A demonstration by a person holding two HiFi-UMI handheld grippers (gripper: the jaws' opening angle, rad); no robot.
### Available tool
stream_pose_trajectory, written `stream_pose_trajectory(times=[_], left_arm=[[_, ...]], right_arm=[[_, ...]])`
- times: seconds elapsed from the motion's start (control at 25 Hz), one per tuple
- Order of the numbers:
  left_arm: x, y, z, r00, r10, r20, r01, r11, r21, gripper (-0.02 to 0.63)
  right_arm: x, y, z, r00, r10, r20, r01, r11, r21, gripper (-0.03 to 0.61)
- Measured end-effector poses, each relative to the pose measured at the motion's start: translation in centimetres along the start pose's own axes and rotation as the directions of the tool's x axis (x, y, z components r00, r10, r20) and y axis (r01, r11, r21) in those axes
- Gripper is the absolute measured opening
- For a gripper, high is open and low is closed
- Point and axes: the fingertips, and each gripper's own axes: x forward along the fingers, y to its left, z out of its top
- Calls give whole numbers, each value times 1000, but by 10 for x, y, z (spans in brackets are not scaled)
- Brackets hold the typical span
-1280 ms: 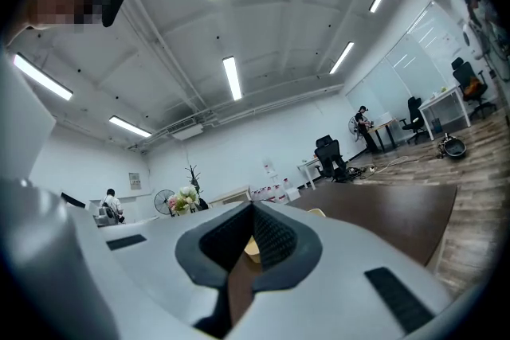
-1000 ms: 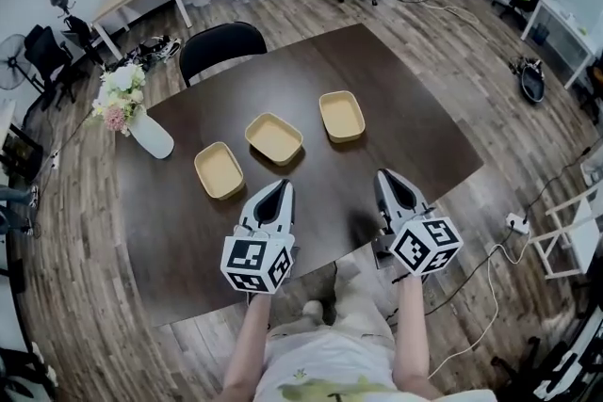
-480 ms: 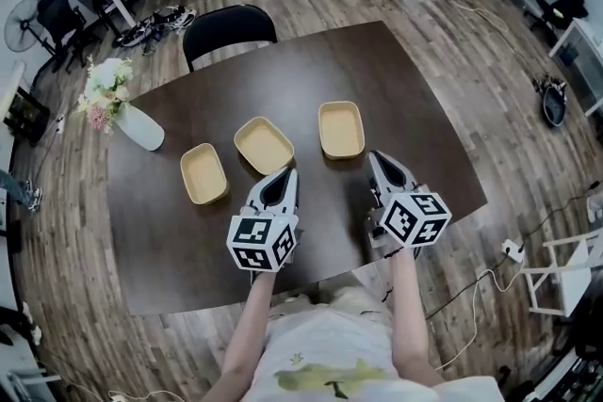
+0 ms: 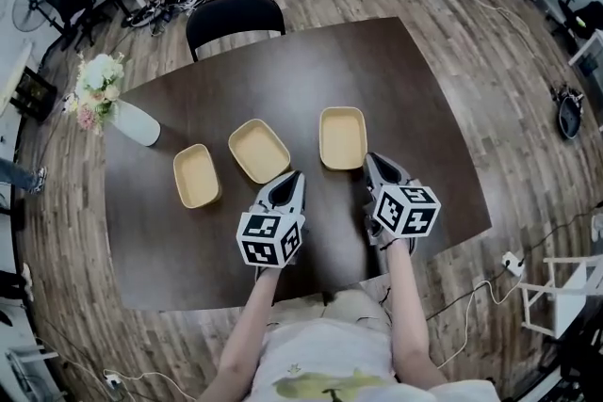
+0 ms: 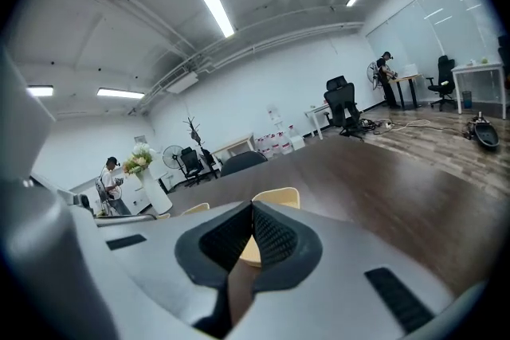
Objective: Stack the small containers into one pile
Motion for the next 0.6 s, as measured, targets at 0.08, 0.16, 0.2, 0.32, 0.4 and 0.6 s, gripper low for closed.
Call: stream_pose_trajectory(times=[0.08, 0.16, 0.2, 0.32, 0.4, 0.6], left_arm=[[8, 5, -4, 1000, 3, -23, -3, 1000, -6, 25], [16, 7, -8, 999, 4, -43, -4, 1000, -12, 25], [20, 9, -9, 999, 2, -53, -3, 1000, -10, 25], [30, 16, -11, 998, -6, -70, 6, 1000, -4, 25], [37, 20, -11, 997, -9, -72, 9, 1000, -9, 25], [53, 24, -12, 997, -22, -72, 20, 999, -32, 25]], right_arm=[[13, -6, -6, 999, -16, -40, 16, 1000, -5, 21], [24, -13, -11, 997, -31, -77, 32, 999, 5, 23], [30, -18, -13, 995, -42, -87, 44, 999, 17, 23], [45, -28, -13, 993, -79, -90, 81, 996, 21, 25], [56, -35, -14, 989, -100, -105, 101, 995, 5, 40], [75, -54, -24, 977, -151, -149, 150, 989, -19, 166]])
